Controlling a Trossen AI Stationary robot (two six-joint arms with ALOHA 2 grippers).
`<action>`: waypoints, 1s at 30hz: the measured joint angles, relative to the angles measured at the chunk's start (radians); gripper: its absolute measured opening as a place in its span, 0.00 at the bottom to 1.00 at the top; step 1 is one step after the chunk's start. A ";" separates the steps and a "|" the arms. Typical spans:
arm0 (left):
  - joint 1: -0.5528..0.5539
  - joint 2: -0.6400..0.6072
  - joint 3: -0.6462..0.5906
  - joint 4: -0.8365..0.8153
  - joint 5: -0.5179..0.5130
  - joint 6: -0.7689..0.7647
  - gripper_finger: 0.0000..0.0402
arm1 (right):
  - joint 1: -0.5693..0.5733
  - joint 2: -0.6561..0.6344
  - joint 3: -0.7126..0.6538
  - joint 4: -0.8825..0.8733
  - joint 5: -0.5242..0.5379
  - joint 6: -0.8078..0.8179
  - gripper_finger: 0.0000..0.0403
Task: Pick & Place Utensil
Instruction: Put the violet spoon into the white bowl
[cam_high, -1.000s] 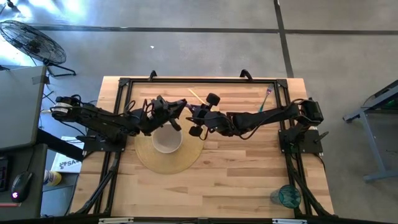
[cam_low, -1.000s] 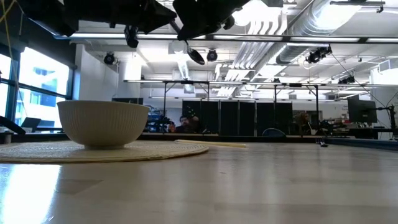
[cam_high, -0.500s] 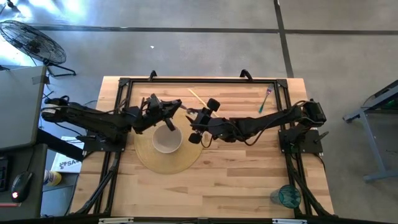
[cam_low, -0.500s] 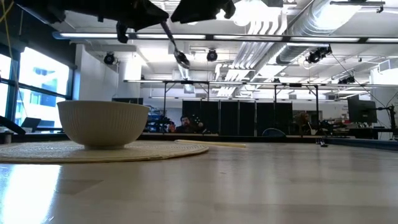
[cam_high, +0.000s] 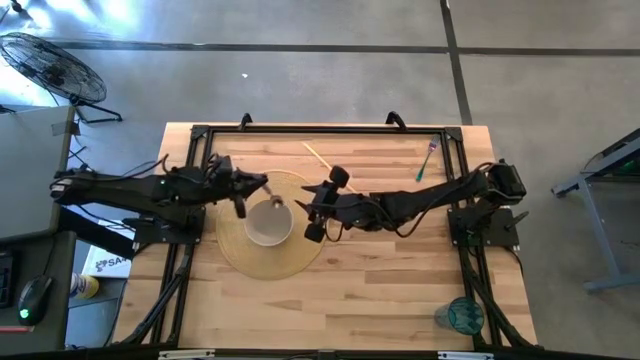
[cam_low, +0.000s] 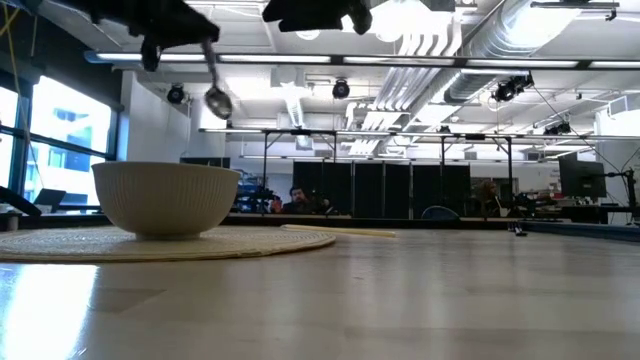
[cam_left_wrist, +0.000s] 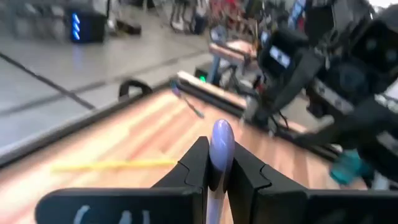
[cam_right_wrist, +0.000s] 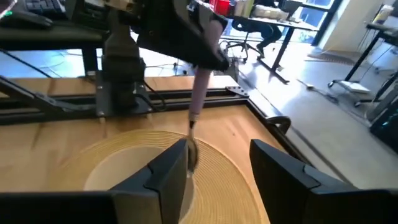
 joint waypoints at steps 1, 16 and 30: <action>0.000 -0.012 -0.002 -0.028 0.017 -0.011 0.07 | 0.000 0.000 0.000 0.001 0.001 0.015 0.42; 0.000 -0.018 -0.092 -0.097 0.164 -0.070 0.07 | -0.046 0.002 0.000 -0.072 -0.274 0.116 0.42; 0.000 -0.016 -0.229 -0.045 -0.004 -0.351 0.07 | -0.046 0.002 0.000 -0.075 -0.259 0.124 0.42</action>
